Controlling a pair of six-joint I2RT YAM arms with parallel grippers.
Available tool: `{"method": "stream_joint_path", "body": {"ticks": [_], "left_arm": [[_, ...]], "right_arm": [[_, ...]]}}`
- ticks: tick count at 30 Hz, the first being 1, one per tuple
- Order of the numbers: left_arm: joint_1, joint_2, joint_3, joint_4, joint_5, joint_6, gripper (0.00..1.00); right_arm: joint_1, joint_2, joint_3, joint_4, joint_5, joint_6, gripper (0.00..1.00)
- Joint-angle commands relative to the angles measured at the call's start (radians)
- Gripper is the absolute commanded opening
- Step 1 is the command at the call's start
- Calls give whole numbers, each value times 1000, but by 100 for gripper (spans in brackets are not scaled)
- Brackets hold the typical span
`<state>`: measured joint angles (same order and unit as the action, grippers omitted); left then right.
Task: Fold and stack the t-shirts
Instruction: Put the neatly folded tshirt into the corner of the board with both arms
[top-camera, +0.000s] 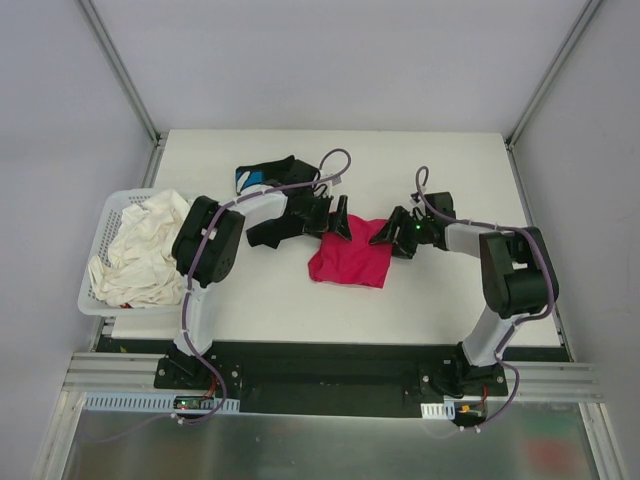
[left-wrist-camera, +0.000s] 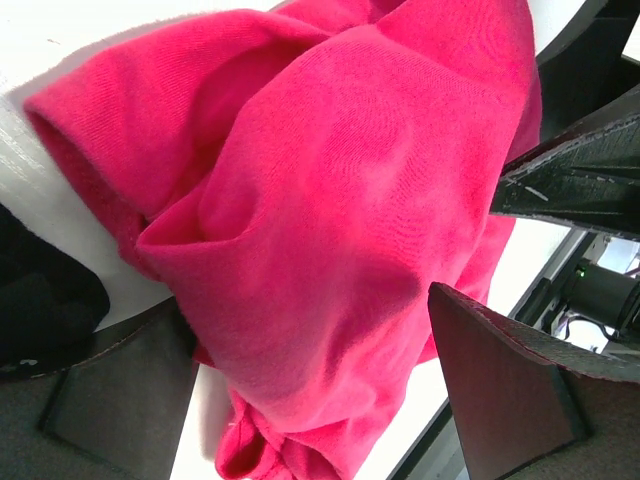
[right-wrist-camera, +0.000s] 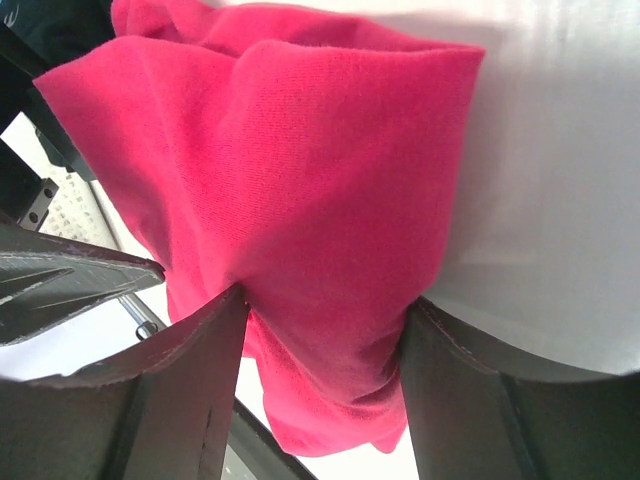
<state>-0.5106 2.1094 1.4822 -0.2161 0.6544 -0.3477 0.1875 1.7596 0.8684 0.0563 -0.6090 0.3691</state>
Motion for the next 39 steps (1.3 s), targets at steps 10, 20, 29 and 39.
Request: {"method": "stream_joint_path", "body": {"ticks": [10, 20, 29, 39], "left_arm": [[-14, 3, -36, 34, 11, -16, 86], [-14, 15, -25, 75, 36, -39, 21], [-11, 20, -19, 90, 36, -45, 8], [24, -71, -25, 104, -18, -51, 0]], "right_arm": [[49, 64, 15, 14, 32, 13, 56], [50, 72, 15, 28, 20, 21, 19], [61, 87, 53, 19, 8, 24, 1], [124, 100, 221, -79, 37, 16, 1]]}}
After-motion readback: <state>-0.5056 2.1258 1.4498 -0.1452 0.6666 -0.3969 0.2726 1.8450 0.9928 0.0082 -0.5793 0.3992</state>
